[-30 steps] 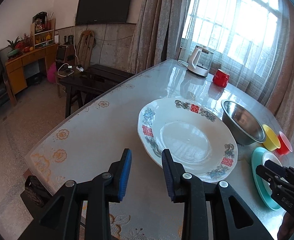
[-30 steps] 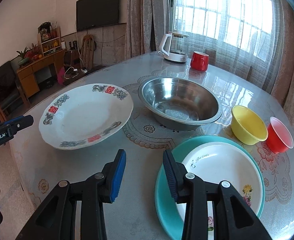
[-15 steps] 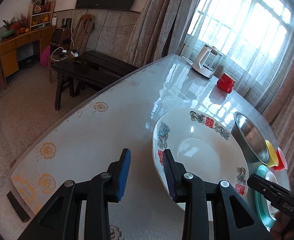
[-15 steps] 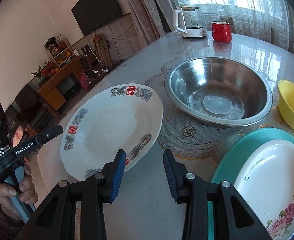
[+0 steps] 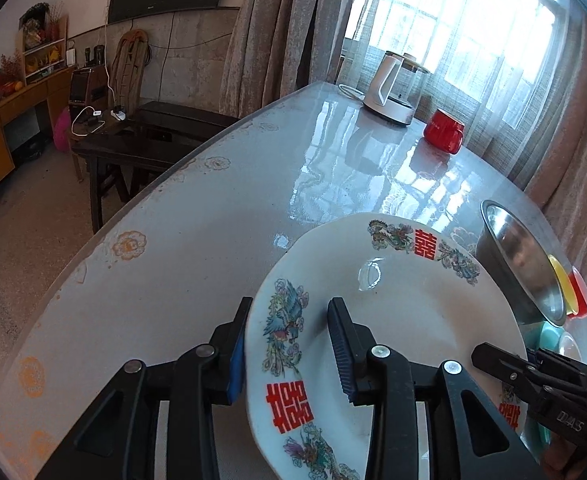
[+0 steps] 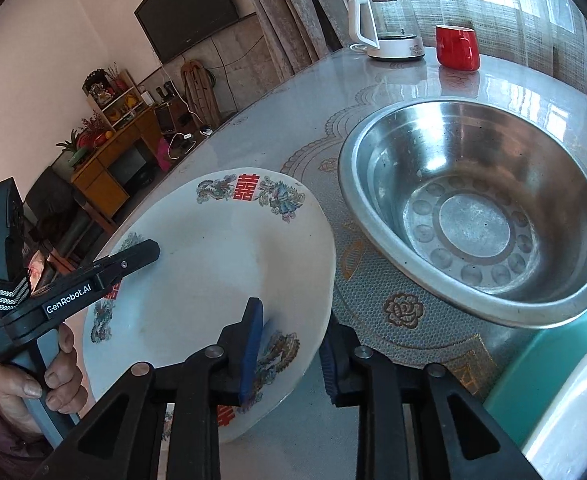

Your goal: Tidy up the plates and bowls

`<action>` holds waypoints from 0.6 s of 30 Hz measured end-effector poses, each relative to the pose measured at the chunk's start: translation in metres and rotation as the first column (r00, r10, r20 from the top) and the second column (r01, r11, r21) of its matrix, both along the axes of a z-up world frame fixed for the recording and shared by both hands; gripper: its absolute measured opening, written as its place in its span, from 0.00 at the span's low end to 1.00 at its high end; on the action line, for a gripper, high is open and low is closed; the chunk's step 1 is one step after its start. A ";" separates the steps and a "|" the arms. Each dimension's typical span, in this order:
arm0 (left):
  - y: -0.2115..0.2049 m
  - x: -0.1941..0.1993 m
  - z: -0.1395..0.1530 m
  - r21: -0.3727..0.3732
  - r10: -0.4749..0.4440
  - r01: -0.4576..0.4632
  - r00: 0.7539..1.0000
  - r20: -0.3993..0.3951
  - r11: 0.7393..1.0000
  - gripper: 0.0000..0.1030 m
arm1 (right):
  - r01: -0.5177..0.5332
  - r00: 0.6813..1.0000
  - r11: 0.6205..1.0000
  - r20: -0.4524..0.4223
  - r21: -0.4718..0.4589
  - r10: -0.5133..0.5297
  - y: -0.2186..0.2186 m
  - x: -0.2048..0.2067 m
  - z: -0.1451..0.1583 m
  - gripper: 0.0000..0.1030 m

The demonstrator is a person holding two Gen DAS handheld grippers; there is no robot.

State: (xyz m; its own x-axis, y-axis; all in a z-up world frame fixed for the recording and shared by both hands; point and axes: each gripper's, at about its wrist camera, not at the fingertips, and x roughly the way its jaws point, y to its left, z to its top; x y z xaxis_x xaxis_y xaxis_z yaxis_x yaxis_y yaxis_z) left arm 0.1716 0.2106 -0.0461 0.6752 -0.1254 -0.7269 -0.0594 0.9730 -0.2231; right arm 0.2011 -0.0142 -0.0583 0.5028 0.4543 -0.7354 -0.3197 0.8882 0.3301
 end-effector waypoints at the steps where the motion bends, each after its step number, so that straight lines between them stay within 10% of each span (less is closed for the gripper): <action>1: 0.000 0.000 0.000 -0.001 -0.001 0.001 1.000 -0.004 1.000 0.35 | -0.001 1.000 1.000 -0.001 0.001 0.001 0.000 0.000 0.000 0.24; 18: -0.031 -0.079 0.001 0.012 -0.058 0.058 0.998 -0.009 0.998 0.34 | -0.017 0.998 0.999 -0.056 0.036 0.019 -0.035 -0.056 0.003 0.25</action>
State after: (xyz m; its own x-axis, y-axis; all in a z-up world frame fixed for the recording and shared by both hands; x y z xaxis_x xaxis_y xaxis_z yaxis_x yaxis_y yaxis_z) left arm 0.0930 0.1793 -0.0449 0.6607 -0.1549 -0.7345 -0.0048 0.9776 -0.2105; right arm 0.1455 -0.0492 -0.0555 0.4527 0.4888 -0.7457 -0.3155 0.8701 0.3788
